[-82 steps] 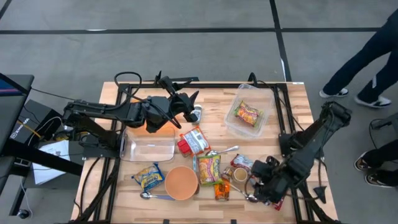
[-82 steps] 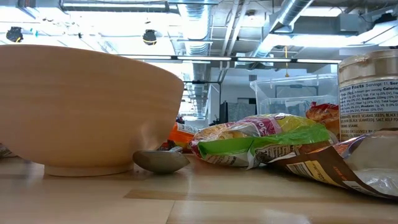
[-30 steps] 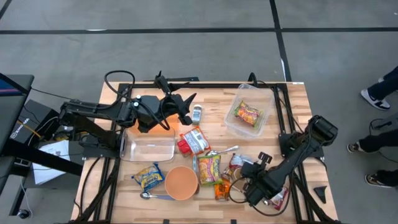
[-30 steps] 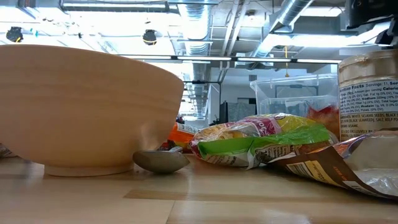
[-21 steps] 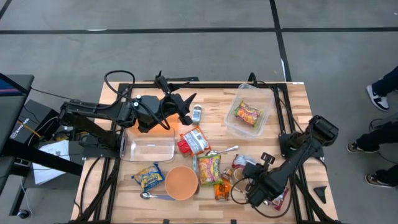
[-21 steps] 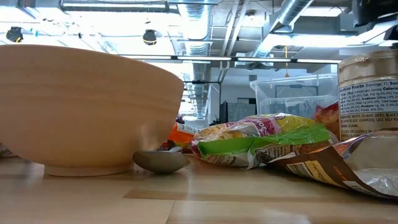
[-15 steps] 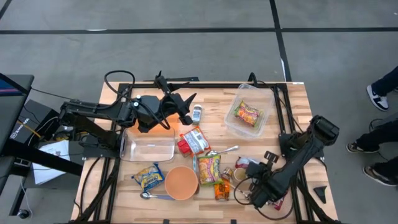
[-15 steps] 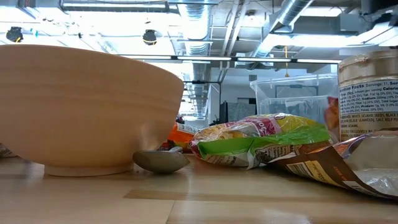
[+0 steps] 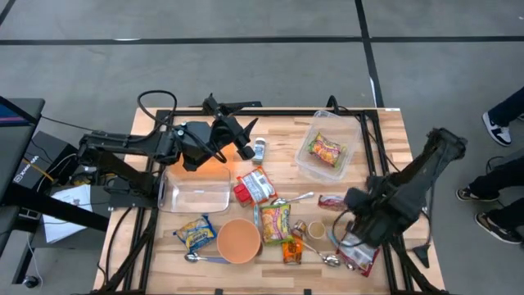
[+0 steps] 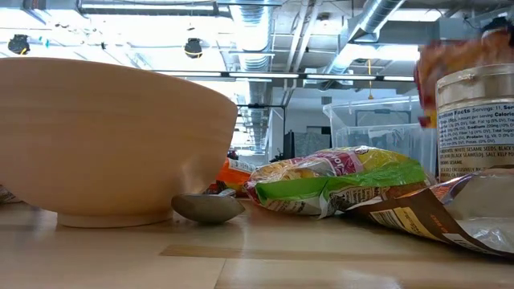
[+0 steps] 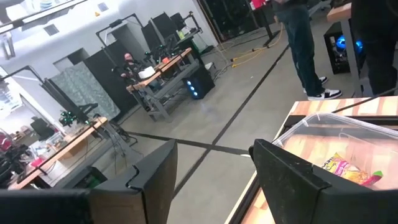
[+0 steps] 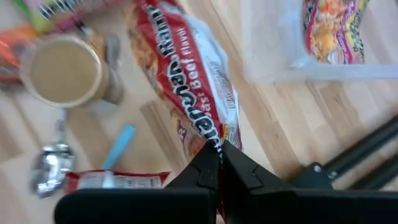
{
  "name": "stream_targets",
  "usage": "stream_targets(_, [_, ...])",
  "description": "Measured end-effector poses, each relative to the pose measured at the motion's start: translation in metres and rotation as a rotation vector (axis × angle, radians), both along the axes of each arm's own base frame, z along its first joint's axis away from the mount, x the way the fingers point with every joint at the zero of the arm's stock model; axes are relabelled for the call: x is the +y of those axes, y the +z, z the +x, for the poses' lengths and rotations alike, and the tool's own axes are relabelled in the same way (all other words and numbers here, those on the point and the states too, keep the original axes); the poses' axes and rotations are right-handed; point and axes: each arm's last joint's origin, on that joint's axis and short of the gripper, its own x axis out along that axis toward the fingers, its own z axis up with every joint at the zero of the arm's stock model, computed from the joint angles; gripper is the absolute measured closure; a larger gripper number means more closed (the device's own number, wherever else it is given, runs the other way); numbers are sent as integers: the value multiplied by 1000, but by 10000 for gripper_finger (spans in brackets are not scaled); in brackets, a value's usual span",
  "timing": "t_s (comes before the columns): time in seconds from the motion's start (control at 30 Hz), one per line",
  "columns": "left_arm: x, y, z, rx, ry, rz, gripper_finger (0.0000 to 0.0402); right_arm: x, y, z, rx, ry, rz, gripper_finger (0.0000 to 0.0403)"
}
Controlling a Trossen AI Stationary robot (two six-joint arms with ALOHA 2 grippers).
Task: Pick & Place Food Item
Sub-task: Put the top red noodle pack into the top transparent bin
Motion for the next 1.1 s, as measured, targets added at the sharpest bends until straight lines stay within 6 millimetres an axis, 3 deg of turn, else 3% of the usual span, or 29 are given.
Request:
stream_targets(0.3, [10,1,0,-10,33,-2,198,-47,44,-16,-333,-69,169,403])
stream_targets(0.57, [13,1,1,-19,43,-3,198,-88,63,-18,-478,-142,157,403])
stream_targets(0.83, [13,1,1,-19,43,-3,198,-123,67,-21,-434,-153,64,403])
stream_targets(1.1, [14,1,1,-37,47,-18,198,-148,59,-4,-271,-97,-59,403])
